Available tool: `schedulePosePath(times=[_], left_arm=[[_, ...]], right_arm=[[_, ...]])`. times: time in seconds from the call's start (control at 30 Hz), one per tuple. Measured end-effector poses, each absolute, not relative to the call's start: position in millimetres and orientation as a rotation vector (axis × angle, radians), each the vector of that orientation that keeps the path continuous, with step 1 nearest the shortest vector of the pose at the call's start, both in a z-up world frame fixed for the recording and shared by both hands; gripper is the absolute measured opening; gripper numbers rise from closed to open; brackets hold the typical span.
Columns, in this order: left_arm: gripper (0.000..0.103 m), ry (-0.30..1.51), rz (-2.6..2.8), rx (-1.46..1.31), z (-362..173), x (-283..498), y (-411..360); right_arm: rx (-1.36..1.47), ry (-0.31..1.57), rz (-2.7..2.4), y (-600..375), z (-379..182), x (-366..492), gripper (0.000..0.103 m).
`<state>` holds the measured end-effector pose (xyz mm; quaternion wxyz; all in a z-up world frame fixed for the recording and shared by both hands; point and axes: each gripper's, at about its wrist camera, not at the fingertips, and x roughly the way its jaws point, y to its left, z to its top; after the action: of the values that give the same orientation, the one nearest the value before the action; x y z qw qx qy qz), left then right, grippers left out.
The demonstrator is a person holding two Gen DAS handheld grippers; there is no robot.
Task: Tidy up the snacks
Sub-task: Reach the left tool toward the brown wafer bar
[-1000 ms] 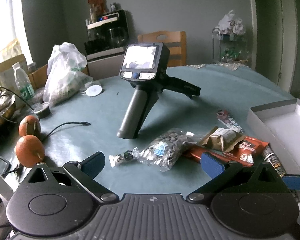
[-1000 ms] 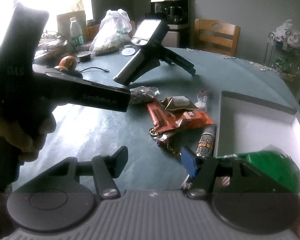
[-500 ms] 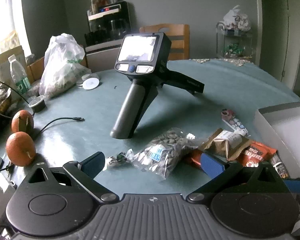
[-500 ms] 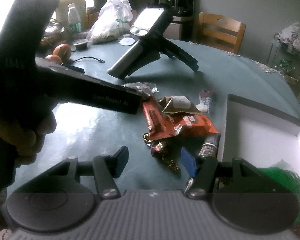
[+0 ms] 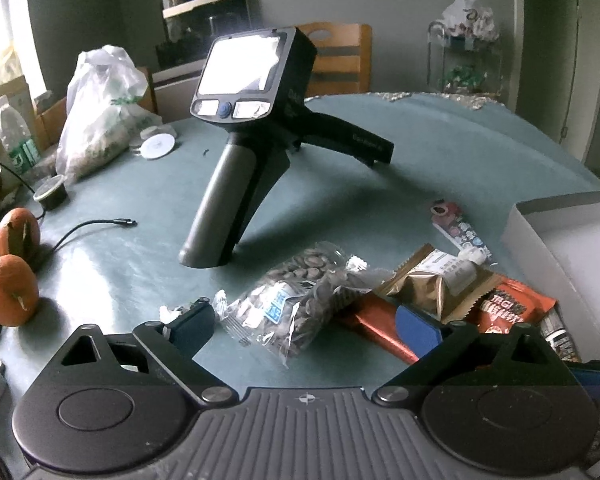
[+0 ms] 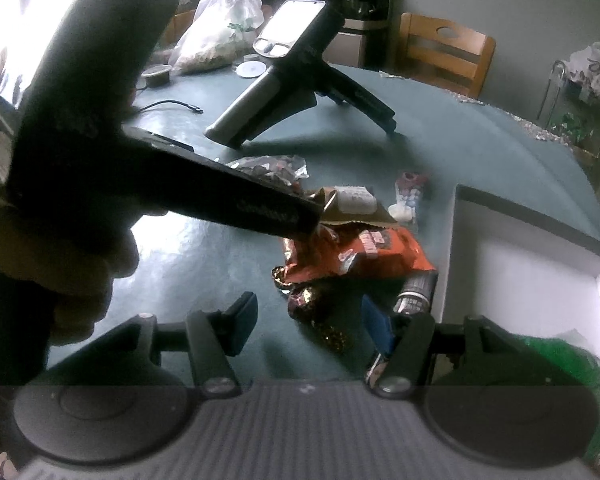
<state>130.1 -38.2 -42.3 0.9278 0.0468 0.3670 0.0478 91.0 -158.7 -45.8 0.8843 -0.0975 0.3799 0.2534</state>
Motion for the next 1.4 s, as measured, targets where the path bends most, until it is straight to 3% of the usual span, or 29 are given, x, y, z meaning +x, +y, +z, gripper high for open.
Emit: schedulePosePath(times=[0.4, 0.57, 0.83, 1.4], left_arm=[[0.097, 0.746, 0.090, 0.094, -47.4, 133.3, -39.5], [0.083, 0.742, 0.060, 0.088, -46.8, 132.1, -35.4], [0.070, 0.775, 0.054, 0.098, -49.1, 127.0, -26.0], [0.074, 0.782, 0.046, 0.006, -38.6, 143.7, -36.6]], right_arm=[[-0.222, 0.828, 0.551, -152.1, -49.2, 97.2, 0.060], [-0.224, 0.836, 0.556, -152.1, -49.8, 97.4, 0.059], [-0.221, 0.833, 0.551, -151.6, -50.0, 99.1, 0.060], [-0.207, 0.823, 0.549, -154.3, -49.0, 97.1, 0.059]])
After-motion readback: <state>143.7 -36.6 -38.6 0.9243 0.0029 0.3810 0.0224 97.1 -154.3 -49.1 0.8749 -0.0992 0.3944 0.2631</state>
